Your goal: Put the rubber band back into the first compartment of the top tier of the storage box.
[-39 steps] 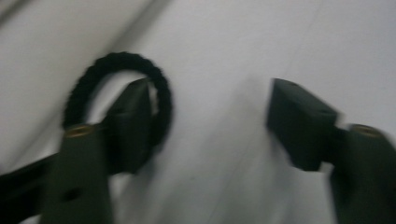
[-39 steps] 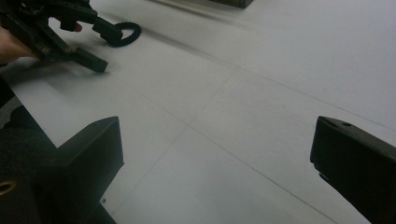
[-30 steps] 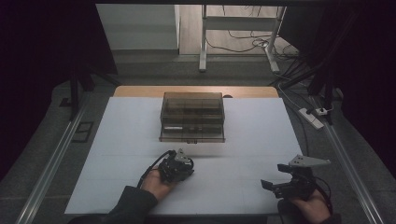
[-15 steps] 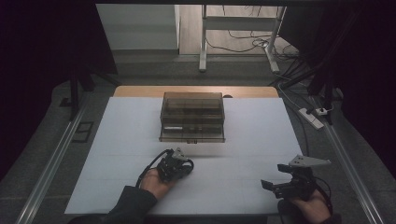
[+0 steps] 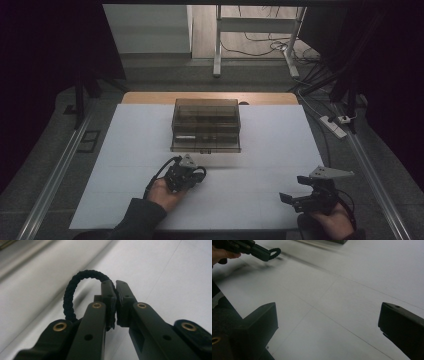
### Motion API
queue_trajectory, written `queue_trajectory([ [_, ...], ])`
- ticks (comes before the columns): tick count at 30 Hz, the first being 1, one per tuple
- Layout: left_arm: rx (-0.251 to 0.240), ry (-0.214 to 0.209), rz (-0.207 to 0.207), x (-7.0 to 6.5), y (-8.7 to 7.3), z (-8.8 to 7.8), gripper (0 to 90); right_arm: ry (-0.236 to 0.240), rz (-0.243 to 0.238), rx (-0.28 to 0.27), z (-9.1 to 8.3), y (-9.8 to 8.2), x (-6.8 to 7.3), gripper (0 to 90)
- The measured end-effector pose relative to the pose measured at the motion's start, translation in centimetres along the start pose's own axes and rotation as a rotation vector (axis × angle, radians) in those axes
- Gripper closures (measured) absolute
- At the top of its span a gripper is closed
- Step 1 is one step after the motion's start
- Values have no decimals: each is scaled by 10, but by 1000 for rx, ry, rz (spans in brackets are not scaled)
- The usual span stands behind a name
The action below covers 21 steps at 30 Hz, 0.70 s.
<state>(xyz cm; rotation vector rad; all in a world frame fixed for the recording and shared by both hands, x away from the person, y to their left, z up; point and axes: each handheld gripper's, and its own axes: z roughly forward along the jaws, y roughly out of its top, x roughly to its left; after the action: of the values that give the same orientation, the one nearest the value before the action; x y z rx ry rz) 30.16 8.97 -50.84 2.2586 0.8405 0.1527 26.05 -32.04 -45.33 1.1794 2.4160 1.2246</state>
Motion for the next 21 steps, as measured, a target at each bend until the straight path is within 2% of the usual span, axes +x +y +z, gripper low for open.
queue_trajectory([
  [13,-58,14,5,-5,7,-20,852,1,2,-1,0,0,0,26],
  [21,-81,41,15,-6,11,-33,852,1,3,-1,0,0,0,26],
])
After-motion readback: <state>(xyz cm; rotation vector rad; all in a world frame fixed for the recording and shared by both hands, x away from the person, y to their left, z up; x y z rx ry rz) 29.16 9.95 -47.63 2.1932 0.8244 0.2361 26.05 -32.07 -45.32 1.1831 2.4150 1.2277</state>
